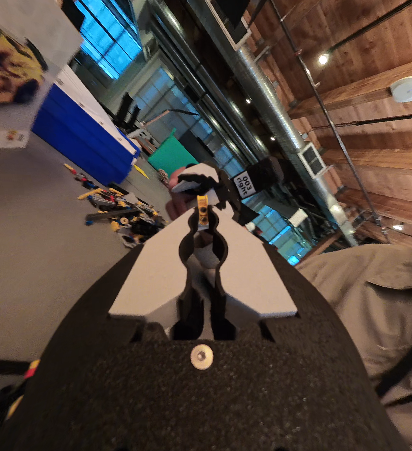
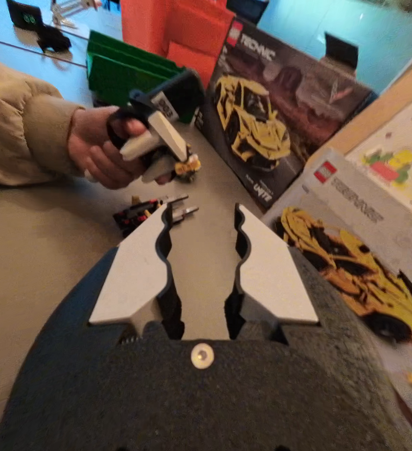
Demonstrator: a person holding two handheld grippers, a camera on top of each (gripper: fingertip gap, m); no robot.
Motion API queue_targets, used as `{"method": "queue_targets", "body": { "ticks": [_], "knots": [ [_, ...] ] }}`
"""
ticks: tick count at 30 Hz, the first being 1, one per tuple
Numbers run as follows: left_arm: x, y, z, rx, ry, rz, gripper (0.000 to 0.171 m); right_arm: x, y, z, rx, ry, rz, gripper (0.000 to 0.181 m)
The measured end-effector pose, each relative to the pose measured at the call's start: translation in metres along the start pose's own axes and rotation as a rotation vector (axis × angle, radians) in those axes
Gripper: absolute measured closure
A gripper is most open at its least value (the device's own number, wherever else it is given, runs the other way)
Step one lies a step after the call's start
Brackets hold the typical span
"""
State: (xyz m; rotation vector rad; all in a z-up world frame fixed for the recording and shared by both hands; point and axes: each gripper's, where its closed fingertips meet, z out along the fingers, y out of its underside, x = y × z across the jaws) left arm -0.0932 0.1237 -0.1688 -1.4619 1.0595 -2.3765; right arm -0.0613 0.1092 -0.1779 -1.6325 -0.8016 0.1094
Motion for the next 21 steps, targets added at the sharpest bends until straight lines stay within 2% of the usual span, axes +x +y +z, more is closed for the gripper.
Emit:
{"method": "queue_targets", "body": {
  "ticks": [2,4,6,8,11,12,13,14,15,19,21],
  "knots": [
    [0.0,0.007,0.005,-0.022,0.012,-0.024,0.165,-0.013,-0.015,0.016,0.054,0.041,-0.109,0.141],
    [0.0,0.013,0.008,-0.047,0.022,-0.034,0.165,-0.019,-0.021,0.023,0.079,0.072,-0.143,0.145],
    [0.002,0.017,0.01,-0.063,0.037,-0.046,0.165,-0.025,-0.015,0.03,0.041,0.042,-0.144,0.145],
    [0.004,0.021,0.013,-0.09,0.042,-0.047,0.165,-0.025,-0.007,0.031,-0.004,0.061,-0.196,0.158],
    [0.007,0.021,0.015,-0.106,0.038,-0.017,0.165,-0.025,-0.011,0.027,-0.013,0.044,-0.219,0.158],
    [0.004,0.02,0.015,-0.102,0.003,0.016,0.162,-0.023,-0.009,0.023,-0.027,0.043,-0.219,0.157],
    [0.0,0.02,0.014,-0.102,-0.04,0.046,0.147,-0.015,-0.003,0.015,-0.067,0.057,-0.224,0.157],
    [-0.005,0.02,0.012,-0.114,-0.079,0.071,0.138,-0.003,0.006,0.003,-0.121,0.087,-0.215,0.157],
    [-0.01,0.022,0.011,-0.136,-0.116,0.099,0.138,0.009,0.018,-0.013,-0.179,0.116,-0.174,0.157],
    [-0.03,0.036,0.013,-0.223,-0.266,0.237,0.139,0.028,0.112,-0.092,-0.601,0.083,0.204,0.157],
    [-0.034,0.049,0.018,-0.282,-0.277,0.254,0.14,0.033,0.144,-0.123,-0.707,0.127,0.299,0.158]
  ]
}}
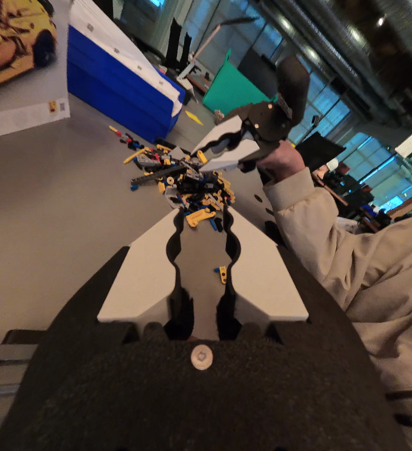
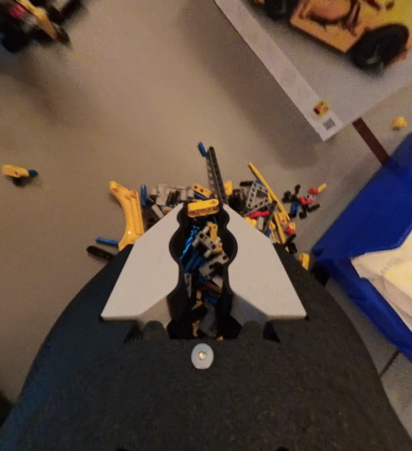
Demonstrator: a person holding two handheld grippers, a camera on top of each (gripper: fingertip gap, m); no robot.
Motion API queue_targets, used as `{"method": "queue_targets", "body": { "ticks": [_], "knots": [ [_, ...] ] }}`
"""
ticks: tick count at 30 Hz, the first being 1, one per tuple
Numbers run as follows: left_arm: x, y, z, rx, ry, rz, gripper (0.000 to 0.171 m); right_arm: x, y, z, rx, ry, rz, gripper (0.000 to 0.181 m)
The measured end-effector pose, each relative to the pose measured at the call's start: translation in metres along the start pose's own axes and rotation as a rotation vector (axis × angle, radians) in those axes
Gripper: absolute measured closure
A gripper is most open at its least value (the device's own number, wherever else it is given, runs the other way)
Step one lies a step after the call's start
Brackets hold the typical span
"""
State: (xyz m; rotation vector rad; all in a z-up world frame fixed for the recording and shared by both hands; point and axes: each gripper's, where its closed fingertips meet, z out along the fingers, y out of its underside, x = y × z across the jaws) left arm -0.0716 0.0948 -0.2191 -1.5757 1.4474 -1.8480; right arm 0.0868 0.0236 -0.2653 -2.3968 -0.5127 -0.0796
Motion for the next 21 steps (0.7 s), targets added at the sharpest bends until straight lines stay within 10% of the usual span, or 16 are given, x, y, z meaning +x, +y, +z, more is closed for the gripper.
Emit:
{"method": "queue_targets", "body": {
  "ticks": [7,16,21],
  "knots": [
    [0.032,0.106,0.036,-0.577,-0.017,0.293,0.141,0.019,0.036,0.008,-0.122,0.072,0.057,0.139],
    [0.029,0.136,0.052,-0.697,-0.118,0.345,0.139,0.018,-0.067,-0.008,0.386,0.184,-0.09,0.156],
    [0.027,0.137,0.058,-0.707,-0.133,0.43,0.162,-0.011,-0.105,-0.005,0.592,-0.064,0.068,0.152]
  ]
}}
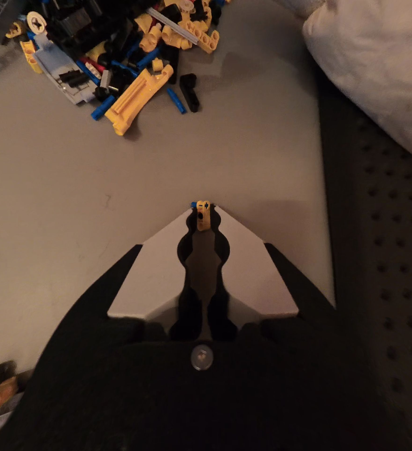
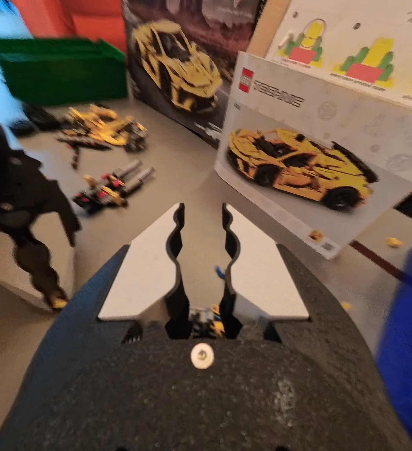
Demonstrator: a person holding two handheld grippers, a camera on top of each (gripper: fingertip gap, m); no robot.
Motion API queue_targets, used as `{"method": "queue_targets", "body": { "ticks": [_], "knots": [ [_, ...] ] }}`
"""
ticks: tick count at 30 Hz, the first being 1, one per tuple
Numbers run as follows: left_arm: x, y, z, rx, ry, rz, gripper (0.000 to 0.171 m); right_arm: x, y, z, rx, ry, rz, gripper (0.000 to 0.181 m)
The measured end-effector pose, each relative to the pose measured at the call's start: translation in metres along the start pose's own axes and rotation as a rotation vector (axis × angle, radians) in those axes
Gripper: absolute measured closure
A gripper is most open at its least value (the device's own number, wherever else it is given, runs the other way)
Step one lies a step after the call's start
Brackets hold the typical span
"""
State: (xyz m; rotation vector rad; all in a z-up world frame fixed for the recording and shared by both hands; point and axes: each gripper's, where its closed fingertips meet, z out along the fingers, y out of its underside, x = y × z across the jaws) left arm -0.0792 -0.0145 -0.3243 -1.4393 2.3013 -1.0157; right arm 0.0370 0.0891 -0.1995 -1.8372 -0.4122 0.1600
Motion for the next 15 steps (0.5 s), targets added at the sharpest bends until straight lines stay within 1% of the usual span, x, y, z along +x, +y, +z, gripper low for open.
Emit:
{"method": "queue_targets", "body": {
  "ticks": [1,2,3,5,7,8,9,11,12,15],
  "knots": [
    [-0.01,0.0,-0.004,-0.002,-0.076,0.055,0.162,-0.007,-0.004,0.004,0.036,-0.048,0.046,0.153],
    [-0.026,-0.004,-0.013,0.02,-0.192,0.128,0.162,-0.011,-0.009,0.008,0.072,-0.082,0.097,0.156],
    [-0.039,-0.013,-0.026,0.068,-0.309,0.234,0.162,-0.019,-0.012,0.012,0.095,-0.135,0.145,0.155],
    [-0.062,-0.041,-0.064,0.226,-0.589,0.446,0.162,-0.036,-0.014,0.019,0.096,-0.252,0.245,0.155],
    [-0.072,-0.055,-0.094,0.321,-0.758,0.564,0.162,-0.059,-0.016,0.022,0.082,-0.416,0.315,0.153],
    [-0.076,-0.057,-0.105,0.345,-0.827,0.601,0.162,-0.068,-0.019,0.022,0.082,-0.488,0.353,0.151],
    [-0.079,-0.058,-0.111,0.355,-0.864,0.633,0.162,-0.075,-0.025,0.022,0.104,-0.551,0.391,0.151],
    [-0.082,-0.061,-0.122,0.369,-0.957,0.697,0.162,-0.082,-0.035,0.023,0.148,-0.633,0.485,0.153],
    [-0.082,-0.062,-0.123,0.361,-0.987,0.727,0.162,-0.085,-0.035,0.026,0.143,-0.655,0.504,0.153],
    [-0.086,-0.065,-0.129,0.322,-1.09,0.778,0.162,-0.092,-0.024,0.038,0.069,-0.659,0.516,0.155]
  ]
}}
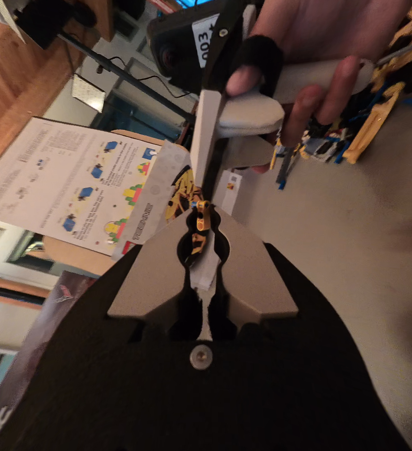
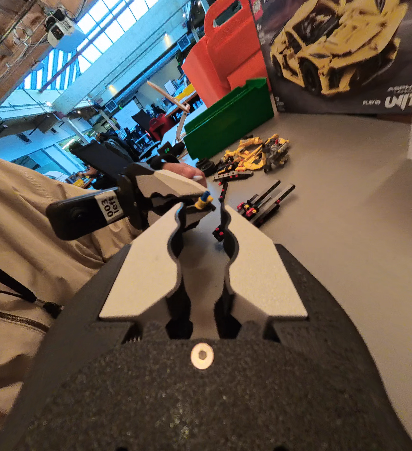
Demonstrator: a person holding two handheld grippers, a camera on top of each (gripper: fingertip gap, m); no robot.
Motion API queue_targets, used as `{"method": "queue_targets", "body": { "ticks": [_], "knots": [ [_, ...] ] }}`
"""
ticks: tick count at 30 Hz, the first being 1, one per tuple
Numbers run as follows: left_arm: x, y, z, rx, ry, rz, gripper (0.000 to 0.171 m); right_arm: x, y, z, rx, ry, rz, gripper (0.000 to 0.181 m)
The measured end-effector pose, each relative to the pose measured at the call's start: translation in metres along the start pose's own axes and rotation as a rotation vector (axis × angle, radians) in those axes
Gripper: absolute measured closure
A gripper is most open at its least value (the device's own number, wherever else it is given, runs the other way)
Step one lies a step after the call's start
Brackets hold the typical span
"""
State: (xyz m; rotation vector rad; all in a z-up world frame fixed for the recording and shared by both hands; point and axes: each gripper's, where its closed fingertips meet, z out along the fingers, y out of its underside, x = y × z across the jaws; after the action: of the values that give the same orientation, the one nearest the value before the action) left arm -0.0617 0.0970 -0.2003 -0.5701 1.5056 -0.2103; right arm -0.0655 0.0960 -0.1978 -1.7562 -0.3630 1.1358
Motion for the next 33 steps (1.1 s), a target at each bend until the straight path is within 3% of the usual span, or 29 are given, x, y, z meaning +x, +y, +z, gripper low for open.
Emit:
{"method": "queue_targets", "body": {
  "ticks": [7,11,14,17,20,22,25,28,33],
  "knots": [
    [0.001,-0.005,0.0,-0.014,-0.058,0.169,0.163,-0.006,-0.005,0.01,0.063,-0.126,0.128,0.171],
    [0.0,0.003,0.003,-0.082,-0.055,0.074,0.162,0.003,-0.003,0.009,0.05,-0.077,0.134,0.176],
    [-0.006,0.015,0.009,-0.129,-0.034,-0.249,0.156,0.009,-0.01,0.006,0.087,-0.019,0.069,0.178],
    [-0.009,0.017,0.011,-0.07,0.12,-0.786,0.142,0.006,-0.029,-0.005,0.199,0.001,-0.032,0.178],
    [-0.012,-0.01,0.006,0.181,0.391,-1.368,0.139,-0.011,-0.042,-0.007,0.274,-0.068,-0.059,0.178],
    [-0.03,-0.021,-0.003,0.376,0.5,-1.643,0.139,-0.019,-0.042,0.0,0.281,-0.111,-0.051,0.178],
    [-0.044,-0.022,-0.01,0.501,0.568,-1.783,0.141,-0.027,-0.043,0.008,0.304,-0.179,-0.017,0.178],
    [-0.045,-0.022,-0.012,0.501,0.557,-1.753,0.155,-0.031,-0.043,0.011,0.311,-0.218,0.0,0.178],
    [-0.045,-0.021,-0.014,0.519,0.535,-1.769,0.156,-0.031,-0.043,0.013,0.311,-0.231,0.029,0.178]
  ]
}}
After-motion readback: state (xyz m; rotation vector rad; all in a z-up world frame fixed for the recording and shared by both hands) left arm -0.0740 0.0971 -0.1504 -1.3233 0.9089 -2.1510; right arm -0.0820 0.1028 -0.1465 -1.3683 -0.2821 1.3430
